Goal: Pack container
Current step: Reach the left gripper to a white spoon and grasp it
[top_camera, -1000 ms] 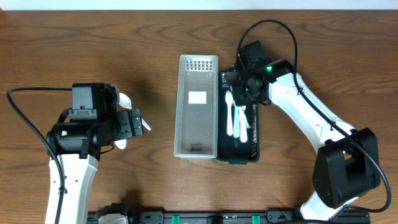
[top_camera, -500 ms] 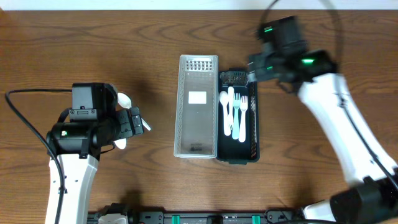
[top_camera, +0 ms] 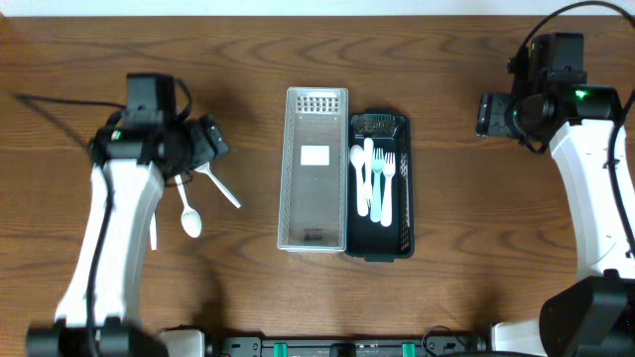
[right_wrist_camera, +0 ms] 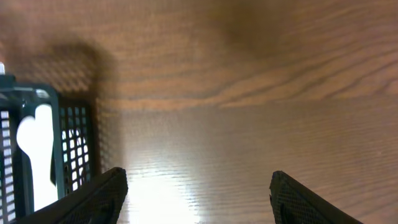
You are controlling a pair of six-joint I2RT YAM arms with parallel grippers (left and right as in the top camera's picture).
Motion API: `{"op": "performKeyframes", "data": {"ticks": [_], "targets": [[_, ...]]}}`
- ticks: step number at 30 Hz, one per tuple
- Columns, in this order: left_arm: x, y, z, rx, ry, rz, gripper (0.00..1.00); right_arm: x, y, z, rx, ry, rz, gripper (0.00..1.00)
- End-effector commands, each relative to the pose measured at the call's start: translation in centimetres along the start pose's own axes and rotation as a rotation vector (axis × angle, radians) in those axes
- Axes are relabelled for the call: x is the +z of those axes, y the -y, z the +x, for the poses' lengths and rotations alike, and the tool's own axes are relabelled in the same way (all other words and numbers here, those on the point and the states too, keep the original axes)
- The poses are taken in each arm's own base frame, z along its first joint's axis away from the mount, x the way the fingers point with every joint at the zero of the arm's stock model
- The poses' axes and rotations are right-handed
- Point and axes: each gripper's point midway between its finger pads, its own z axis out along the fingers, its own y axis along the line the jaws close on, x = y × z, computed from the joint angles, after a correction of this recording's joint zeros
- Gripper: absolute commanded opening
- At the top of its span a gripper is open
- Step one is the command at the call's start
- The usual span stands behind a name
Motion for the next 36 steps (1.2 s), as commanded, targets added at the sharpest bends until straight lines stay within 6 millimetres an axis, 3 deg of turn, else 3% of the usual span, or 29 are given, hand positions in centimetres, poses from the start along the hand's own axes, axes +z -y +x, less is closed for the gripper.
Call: {"op": "performKeyframes", "data": {"ticks": [1, 9, 13, 28, 36], "targets": [[2.8, -0.4, -0.3, -0.039, -0.048, -0.052, 0.98, 0.6, -0.2, 0.6, -0.012, -0.023, -0.019, 0.77], [9.6, -1.8, 2.6, -0.038, -0.241, -0.149, 0.98, 0.8, -0.2, 0.8, -0.011, -0.030, -0.019, 0.77], [11.3, -2.1, 3.0, -0.037, -0.267, -0.164, 0.98, 0.8, -0.2, 0.9, -0.011, -0.030, -0.019, 0.77], [15.1, -2.5, 3.7, -0.033, -0.302, -0.183, 0.98, 0.8, -0.2, 1.2, -0.011, -0.044, -0.017, 0.77], [15.8, -2.8, 4.3, -0.033, -0.325, -0.196, 0.98, 0.8, -0.2, 1.2, -0.011, -0.044, -0.017, 0.77]]}}
